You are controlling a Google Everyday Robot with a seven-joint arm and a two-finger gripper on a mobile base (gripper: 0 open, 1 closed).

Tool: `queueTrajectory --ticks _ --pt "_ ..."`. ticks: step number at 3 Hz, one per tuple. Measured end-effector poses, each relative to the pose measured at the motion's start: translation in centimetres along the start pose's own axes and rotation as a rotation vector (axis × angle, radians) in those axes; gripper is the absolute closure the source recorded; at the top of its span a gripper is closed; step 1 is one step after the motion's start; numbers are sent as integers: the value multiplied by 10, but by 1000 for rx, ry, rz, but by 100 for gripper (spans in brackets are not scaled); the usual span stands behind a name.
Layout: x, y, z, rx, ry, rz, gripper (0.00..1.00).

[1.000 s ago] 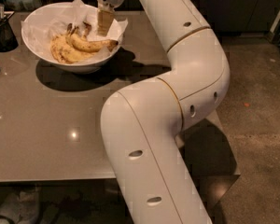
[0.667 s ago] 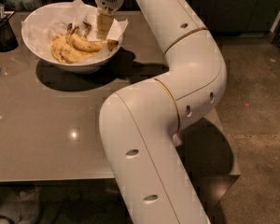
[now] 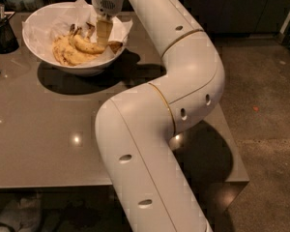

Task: Pick banana from white bowl

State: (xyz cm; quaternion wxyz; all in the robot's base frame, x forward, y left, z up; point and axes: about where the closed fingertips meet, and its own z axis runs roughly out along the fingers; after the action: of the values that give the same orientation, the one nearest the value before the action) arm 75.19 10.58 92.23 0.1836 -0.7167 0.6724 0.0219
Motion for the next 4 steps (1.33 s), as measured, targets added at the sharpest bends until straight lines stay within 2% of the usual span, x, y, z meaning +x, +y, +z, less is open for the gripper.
queueTrajectory --ticks 4 --pt "9 7 37 -72 49 22 45"
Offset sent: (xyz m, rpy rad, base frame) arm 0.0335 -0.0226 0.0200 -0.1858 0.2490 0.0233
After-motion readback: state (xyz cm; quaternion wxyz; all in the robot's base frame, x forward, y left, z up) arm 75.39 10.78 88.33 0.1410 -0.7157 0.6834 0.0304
